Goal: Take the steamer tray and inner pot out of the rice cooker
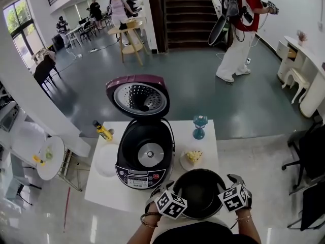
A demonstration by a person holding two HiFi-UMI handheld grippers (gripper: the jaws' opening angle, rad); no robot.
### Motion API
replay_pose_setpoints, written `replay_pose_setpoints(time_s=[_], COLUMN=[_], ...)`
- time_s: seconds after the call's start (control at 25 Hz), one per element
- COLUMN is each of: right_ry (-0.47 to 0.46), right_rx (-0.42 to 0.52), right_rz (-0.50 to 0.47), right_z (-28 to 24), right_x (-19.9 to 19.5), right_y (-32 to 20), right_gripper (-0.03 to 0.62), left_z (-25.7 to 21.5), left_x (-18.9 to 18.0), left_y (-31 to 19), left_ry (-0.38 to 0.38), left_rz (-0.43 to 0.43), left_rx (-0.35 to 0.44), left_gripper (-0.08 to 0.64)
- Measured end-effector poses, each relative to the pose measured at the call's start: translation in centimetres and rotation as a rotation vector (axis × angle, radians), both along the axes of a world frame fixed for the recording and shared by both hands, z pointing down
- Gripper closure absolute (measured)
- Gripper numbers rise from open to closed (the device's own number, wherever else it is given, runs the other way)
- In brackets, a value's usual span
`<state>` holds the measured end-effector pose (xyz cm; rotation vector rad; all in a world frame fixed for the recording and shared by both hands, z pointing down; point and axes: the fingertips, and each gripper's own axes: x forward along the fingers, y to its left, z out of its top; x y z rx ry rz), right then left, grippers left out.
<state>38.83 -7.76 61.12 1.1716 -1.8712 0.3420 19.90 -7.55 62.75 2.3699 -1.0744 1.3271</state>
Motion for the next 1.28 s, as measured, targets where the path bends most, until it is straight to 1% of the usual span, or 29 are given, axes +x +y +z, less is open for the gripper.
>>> replay_pose_setpoints(time_s=[0.16,0.24,0.28,0.36,0.4,0.48,0.56,0.64,0.68,0.72,0.8,0.92,1.0,1.08,1.16,1.28], right_ry=[-0.007,-0.027,-0.043,-0.089,-0.119,-0.189,-0.261,-0.325,-0.355,-0.383,-0.429,-0.449,-0.468,-0.511,-0.538,-0.547], right_rx=[0.085,0.139,0.172,0.261,0.314,0.408,0.458,0.49,0.506,0.523,0.559,0.596,0.597,0.596,0.589,0.57], right_rz=[0.035,0.04,0.036,0.034,0.042,0.065,0.081,0.086,0.085,0.082,0.068,0.057,0.069,0.1,0.133,0.167], right_z=[-2.6,-4.5,-5.6,-8.2,-9.7,-12.0,-13.5,-14.5,-14.9,-15.3,-16.2,-17.8,-18.3,-18.7,-18.7,-18.1], right_x=[0.6,0.7,0.5,-0.2,-0.6,-1.2,-1.8,-2.7,-3.4,-4.1,-5.7,-8.1,-9.3,-10.2,-10.4,-10.2], right_y=[0.1,0.3,0.4,0.4,0.5,0.7,1.2,1.7,2.0,2.2,2.5,2.7,2.9,3.1,3.2,3.3], right_gripper=[0.393,0.393,0.393,0.407,0.441,0.578,0.589,0.589,0.589,0.589,0.589,0.59,0.59,0.59,0.591,0.591], left_z=[-5.0,-7.4,-8.7,-11.7,-13.4,-16.3,-18.3,-19.6,-20.0,-20.2,-20.1,-20.2,-20.2,-20.0,-19.8,-19.6], left_x=[-0.8,-1.1,-1.2,-1.6,-2.0,-3.1,-4.5,-6.0,-6.8,-7.6,-9.2,-10.7,-11.5,-12.3,-12.8,-12.9], left_y=[0.3,0.8,1.0,1.2,1.3,1.2,1.2,1.5,1.6,1.8,2.0,2.6,3.1,3.3,3.5,3.6], left_ry=[0.054,0.114,0.165,0.297,0.362,0.47,0.556,0.634,0.661,0.672,0.65,0.639,0.642,0.632,0.636,0.653], left_rz=[-0.021,-0.034,-0.047,-0.074,-0.091,-0.144,-0.207,-0.281,-0.311,-0.333,-0.363,-0.365,-0.352,-0.35,-0.358,-0.364], left_rx=[0.115,0.162,0.186,0.255,0.303,0.39,0.449,0.481,0.492,0.506,0.53,0.53,0.519,0.503,0.486,0.469], left_gripper=[0.419,0.419,0.419,0.419,0.419,0.42,0.43,0.508,0.554,0.56,0.561,0.561,0.561,0.561,0.561,0.561])
